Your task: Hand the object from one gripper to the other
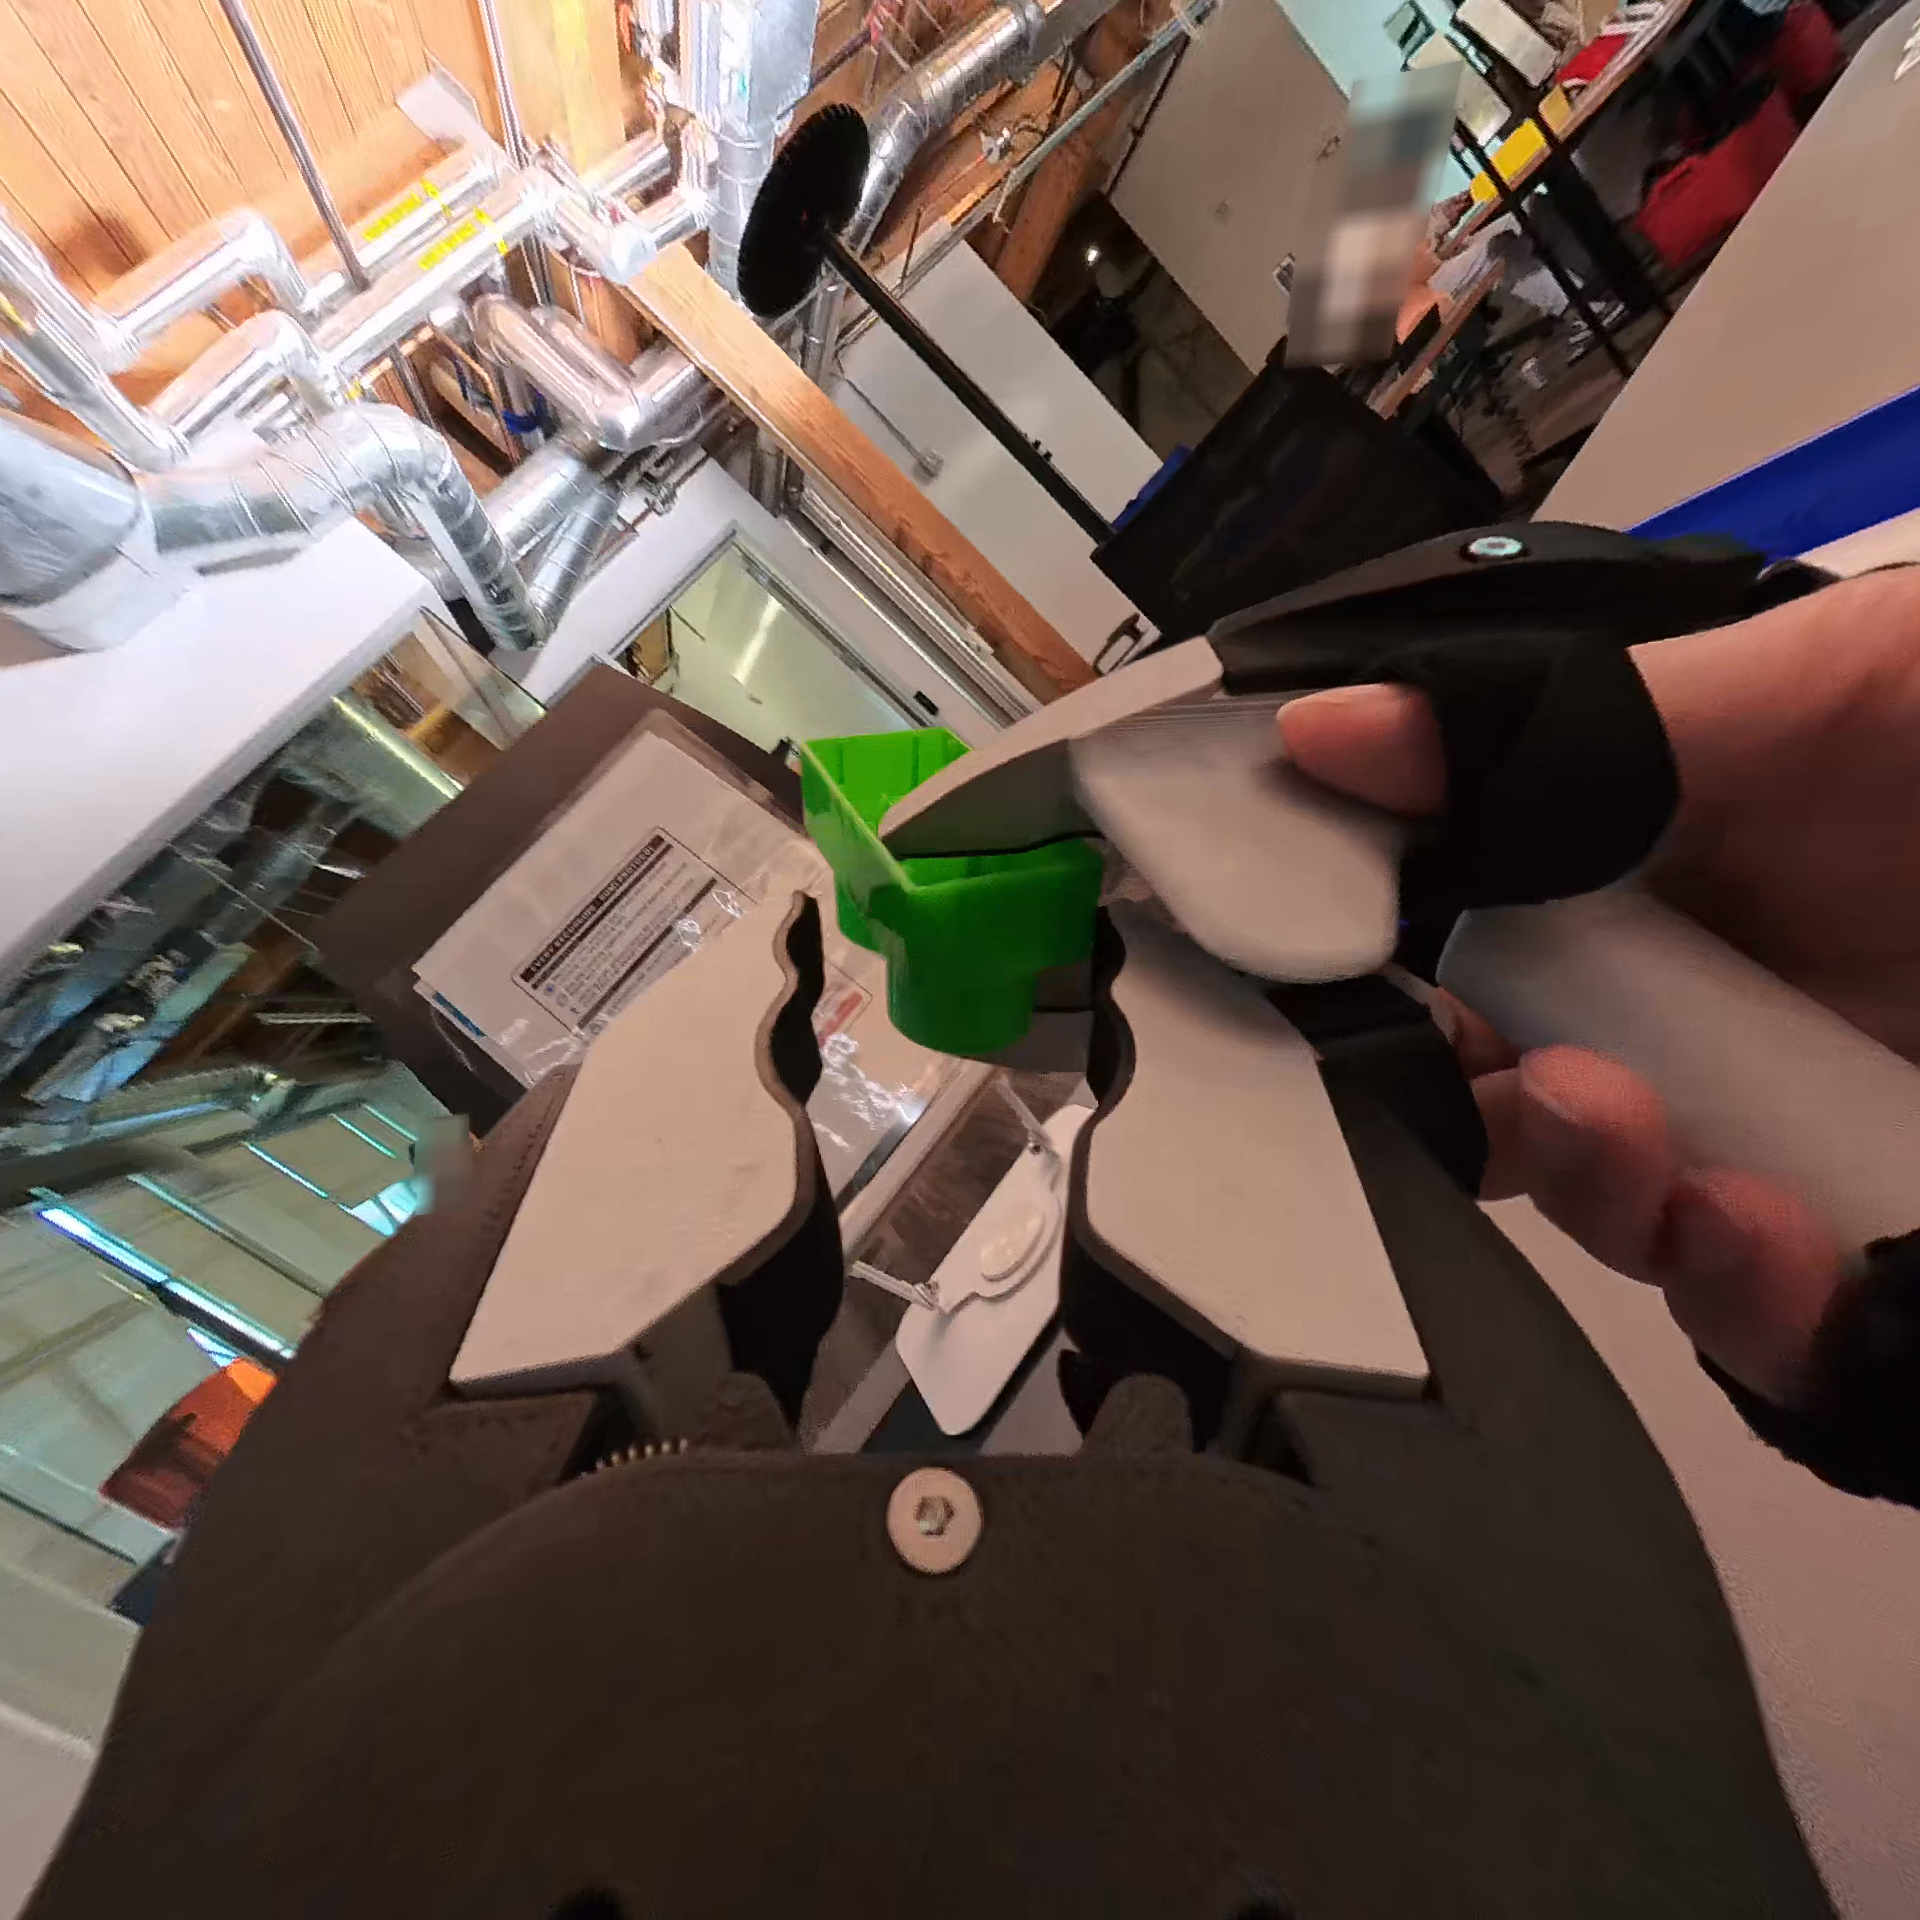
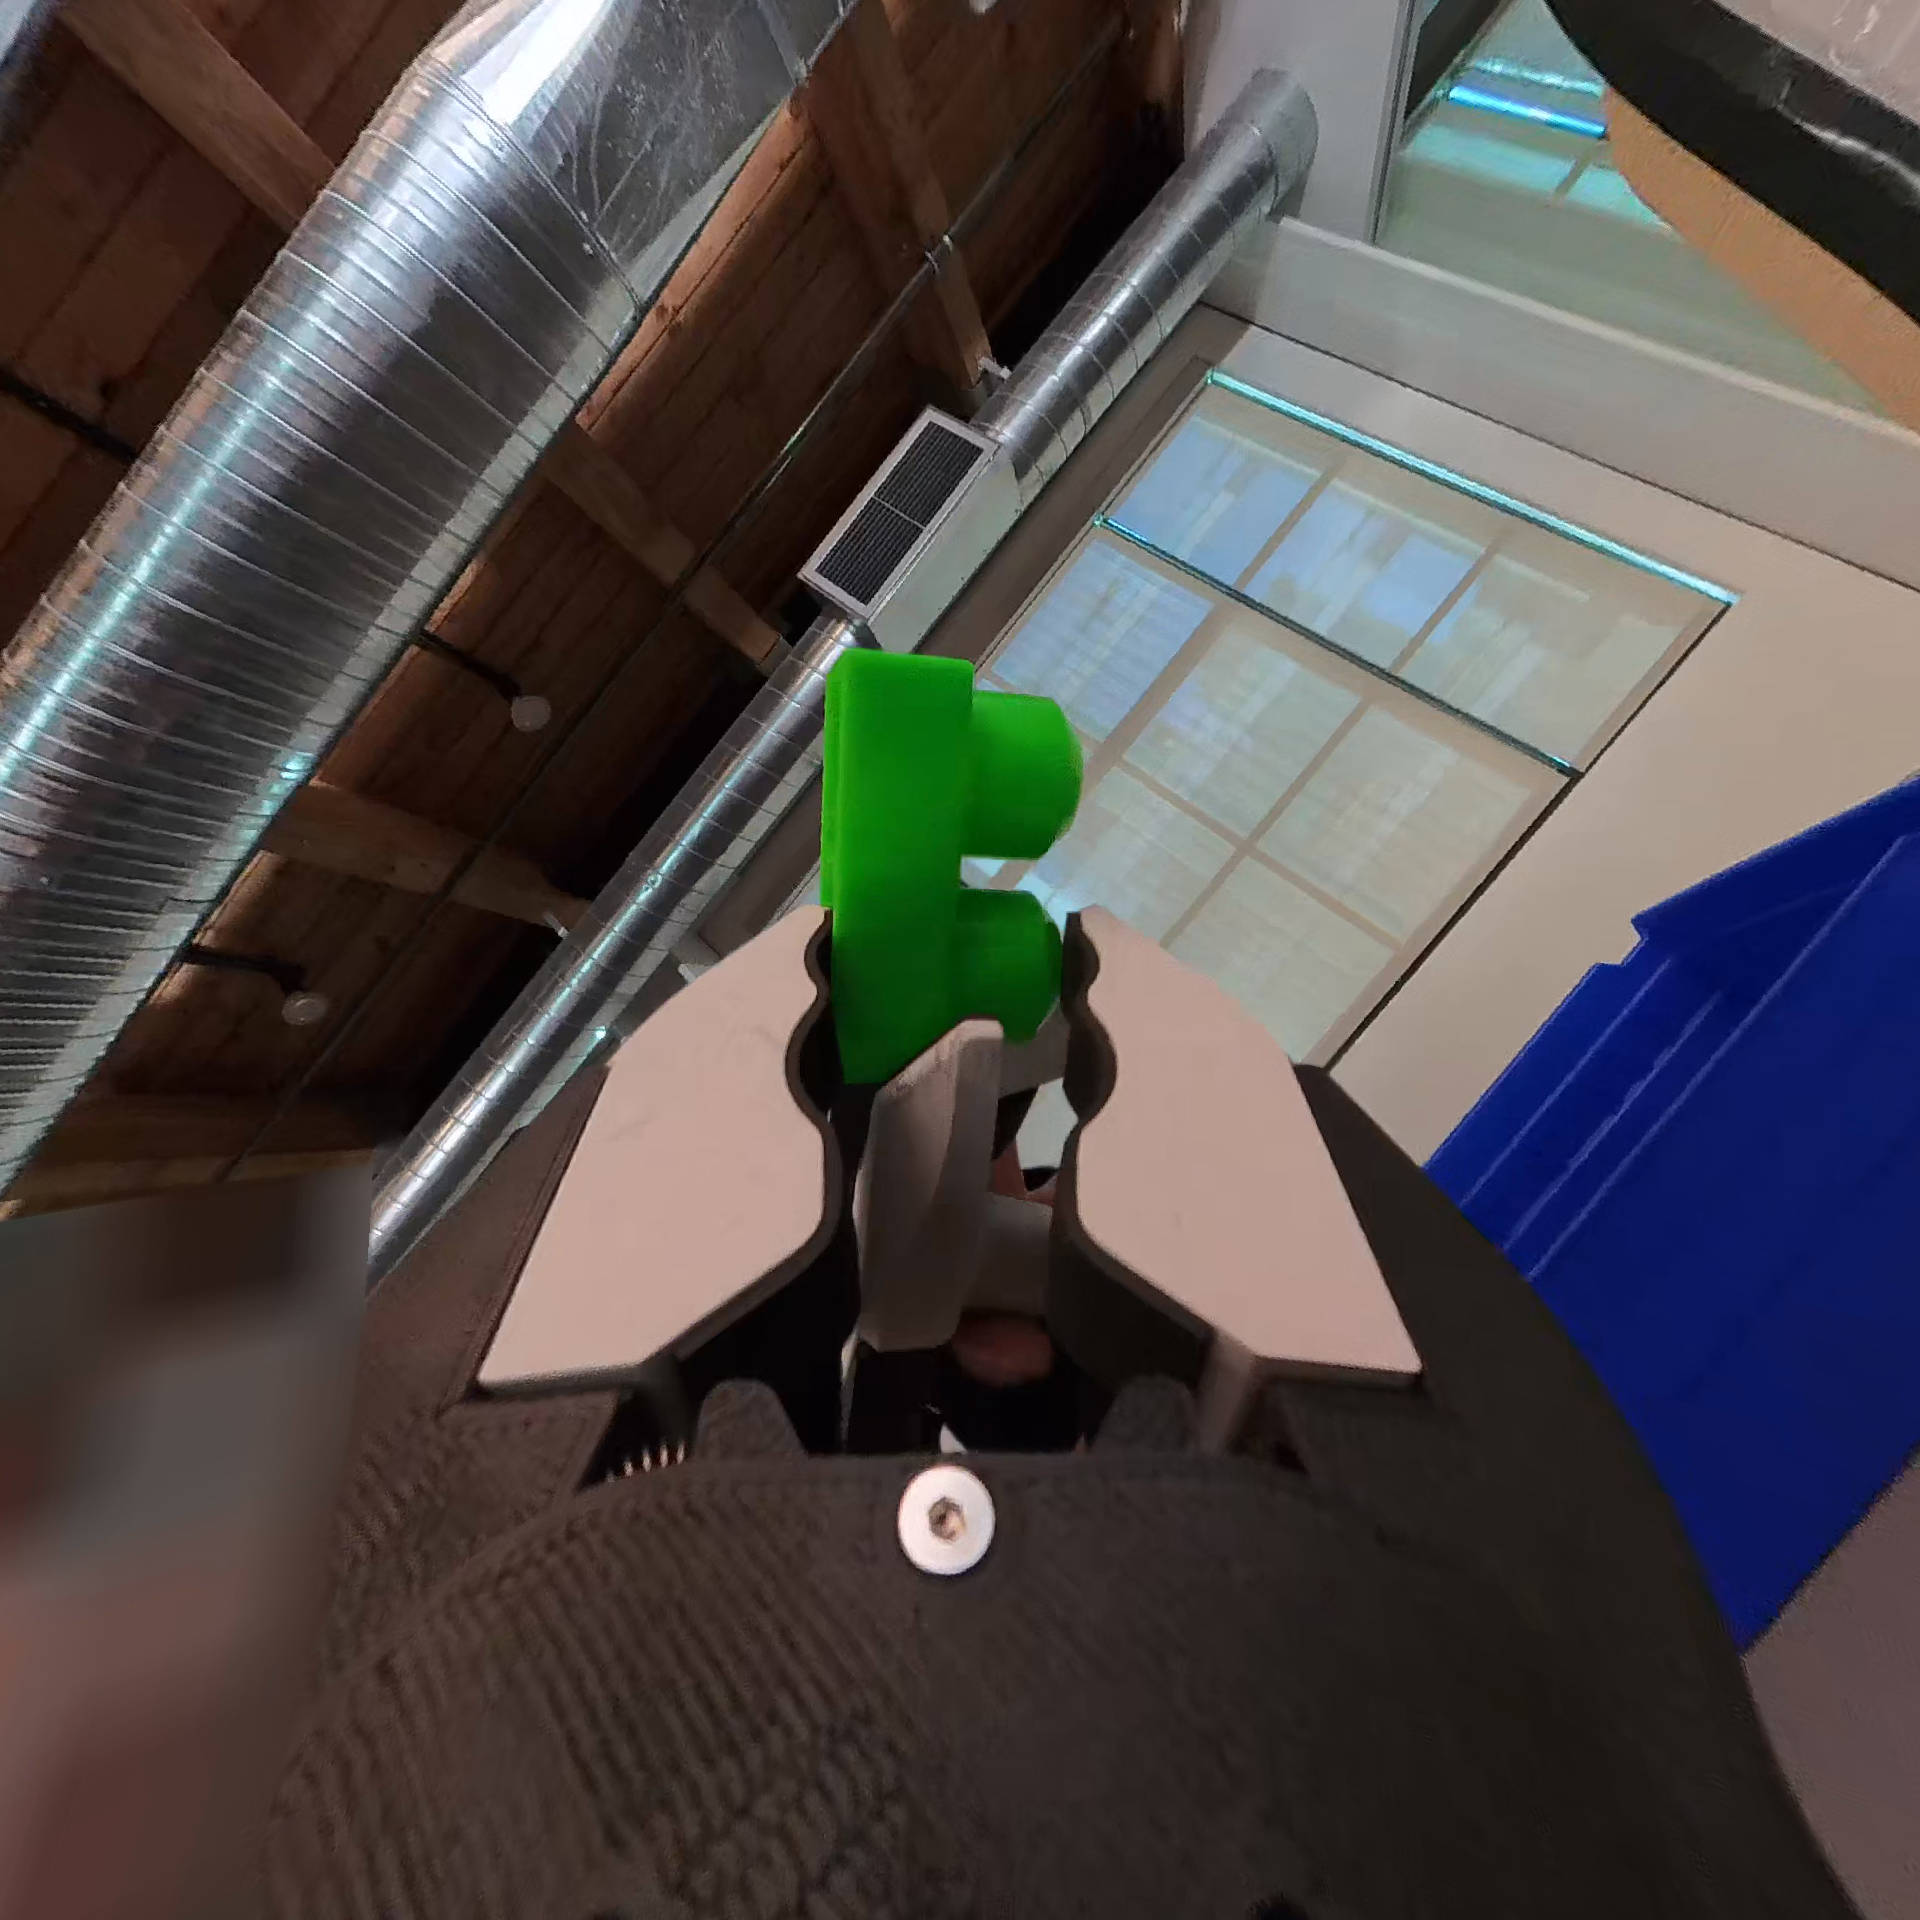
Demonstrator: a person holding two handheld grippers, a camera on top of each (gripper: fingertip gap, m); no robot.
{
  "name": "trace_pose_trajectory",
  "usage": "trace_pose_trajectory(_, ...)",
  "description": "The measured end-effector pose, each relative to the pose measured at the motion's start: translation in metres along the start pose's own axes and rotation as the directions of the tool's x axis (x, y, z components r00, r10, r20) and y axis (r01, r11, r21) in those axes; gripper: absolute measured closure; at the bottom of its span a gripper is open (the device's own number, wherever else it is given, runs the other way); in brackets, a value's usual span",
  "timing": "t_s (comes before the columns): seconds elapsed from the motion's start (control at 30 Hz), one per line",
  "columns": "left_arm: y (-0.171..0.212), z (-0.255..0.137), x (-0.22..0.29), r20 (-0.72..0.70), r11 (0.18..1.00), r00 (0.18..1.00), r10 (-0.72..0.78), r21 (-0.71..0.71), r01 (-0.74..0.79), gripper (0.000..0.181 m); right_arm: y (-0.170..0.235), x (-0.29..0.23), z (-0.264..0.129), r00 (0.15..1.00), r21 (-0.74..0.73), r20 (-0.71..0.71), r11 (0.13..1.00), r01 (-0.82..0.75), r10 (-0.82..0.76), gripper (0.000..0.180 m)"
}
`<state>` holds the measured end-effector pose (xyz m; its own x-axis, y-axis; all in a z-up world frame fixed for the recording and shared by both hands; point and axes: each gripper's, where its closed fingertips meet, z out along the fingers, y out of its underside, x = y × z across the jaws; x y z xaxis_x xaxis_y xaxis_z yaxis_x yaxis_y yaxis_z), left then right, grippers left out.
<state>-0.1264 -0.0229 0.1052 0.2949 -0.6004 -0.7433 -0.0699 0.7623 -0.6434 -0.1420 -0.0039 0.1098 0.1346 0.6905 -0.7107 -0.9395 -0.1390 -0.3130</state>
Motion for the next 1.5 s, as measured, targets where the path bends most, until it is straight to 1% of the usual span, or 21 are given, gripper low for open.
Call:
trace_pose_trajectory(0.07,-0.002,-0.001,0.002,0.003,1.000,1.000,0.022,0.004,-0.022,0.139,0.001,-0.001,0.000,1.000,0.002,-0.001,1.000,-0.006,0.006,0.138)
trace_pose_trajectory(0.23,-0.006,-0.003,0.000,0.016,0.997,0.998,0.067,0.024,-0.068,0.140,0.002,-0.006,0.000,0.998,-0.039,0.022,0.998,-0.051,0.052,0.139)
trace_pose_trajectory(0.3,-0.005,-0.004,-0.006,0.026,0.997,0.997,0.075,0.018,-0.076,0.141,-0.007,-0.006,-0.003,0.999,-0.022,0.032,1.000,-0.021,0.022,0.139)
trace_pose_trajectory(0.43,-0.003,-0.008,-0.025,0.018,0.999,0.999,-0.029,0.019,0.029,0.142,-0.033,-0.005,-0.010,0.986,0.003,-0.012,0.986,0.165,-0.165,0.140)
trace_pose_trajectory(0.53,0.000,-0.013,-0.048,-0.006,0.981,0.982,-0.189,0.032,0.189,0.142,-0.049,-0.023,-0.011,0.906,-0.001,-0.014,0.907,0.422,-0.422,0.140)
trace_pose_trajectory(0.57,0.000,-0.015,-0.056,-0.028,0.963,0.964,-0.264,0.047,0.265,0.142,-0.051,-0.031,-0.011,0.849,-0.016,-0.010,0.849,0.528,-0.528,0.140)
trace_pose_trajectory(0.63,-0.003,-0.022,-0.068,-0.122,0.905,0.907,-0.404,0.094,0.416,0.142,-0.051,-0.045,-0.010,0.672,-0.063,0.000,0.670,0.739,-0.741,0.140)
trace_pose_trajectory(0.73,-0.006,-0.034,-0.089,-0.247,0.789,0.790,-0.561,0.130,0.600,0.143,-0.049,-0.065,-0.010,0.310,-0.107,-0.001,0.308,0.945,-0.951,0.141)
trace_pose_trajectory(0.83,-0.007,-0.046,-0.102,-0.404,0.654,0.631,-0.662,0.100,0.749,0.143,-0.037,-0.086,-0.011,-0.037,-0.102,0.042,-0.041,0.994,-0.998,0.142)
trace_pose_trajectory(0.87,-0.007,-0.049,-0.102,-0.450,0.627,0.586,-0.674,0.071,0.776,0.143,-0.030,-0.091,-0.011,-0.130,-0.100,0.073,-0.137,0.986,-0.989,0.144)
trace_pose_trajectory(0.9,-0.006,-0.052,-0.102,-0.484,0.624,0.569,-0.665,0.058,0.779,0.143,-0.023,-0.093,-0.011,-0.196,-0.111,0.108,-0.208,0.972,-0.975,0.150)
trace_pose_trajectory(0.93,-0.006,-0.055,-0.103,-0.492,0.644,0.589,-0.640,0.074,0.762,0.143,-0.015,-0.091,-0.010,-0.223,-0.142,0.151,-0.245,0.959,-0.963,0.157)
trace_pose_trajectory(1.03,-0.004,-0.061,-0.101,-0.467,0.750,0.711,-0.526,0.138,0.646,0.143,-0.005,-0.092,-0.007,-0.188,-0.224,0.193,-0.230,0.947,-0.963,0.157)
trace_pose_trajectory(1.07,-0.004,-0.063,-0.097,-0.482,0.770,0.722,-0.496,0.140,0.622,0.143,-0.002,-0.097,-0.006,-0.210,-0.218,0.193,-0.251,0.943,-0.958,0.157)
trace_pose_trajectory(1.1,-0.006,-0.065,-0.092,-0.507,0.778,0.718,-0.477,0.137,0.613,0.143,0.001,-0.102,-0.007,-0.264,-0.201,0.200,-0.304,0.931,-0.943,0.157)
trace_pose_trajectory(1.17,-0.009,-0.070,-0.087,-0.570,0.762,0.671,-0.473,0.117,0.637,0.143,0.014,-0.108,-0.009,-0.427,-0.162,0.257,-0.474,0.866,-0.867,0.158)
trace_pose_trajectory(1.23,-0.011,-0.076,-0.081,-0.649,0.731,0.588,-0.483,0.070,0.679,0.144,0.032,-0.102,-0.014,-0.581,-0.134,0.353,-0.654,0.744,-0.733,0.157)
trace_pose_trajectory(1.3,-0.012,-0.082,-0.073,-0.710,0.726,0.527,-0.467,0.032,0.687,0.144,0.043,-0.092,-0.018,-0.670,-0.123,0.417,-0.769,0.628,-0.614,0.156)
trace_pose_trajectory(1.33,-0.013,-0.085,-0.069,-0.730,0.732,0.511,-0.453,0.022,0.681,0.144,0.046,-0.089,-0.017,-0.685,-0.128,0.426,-0.789,0.601,-0.591,0.156)
trace_pose_trajectory(1.43,-0.016,-0.088,-0.059,-0.760,0.745,0.480,-0.438,-0.007,0.667,0.144,0.057,-0.082,-0.015,-0.679,-0.143,0.443,-0.793,0.592,-0.586,0.152)
trace_pose_trajectory(1.5,-0.022,-0.087,-0.050,-0.786,0.733,0.434,-0.441,-0.037,0.679,0.144,0.058,-0.075,-0.013,-0.737,-0.142,0.435,-0.848,0.511,-0.517,0.147)
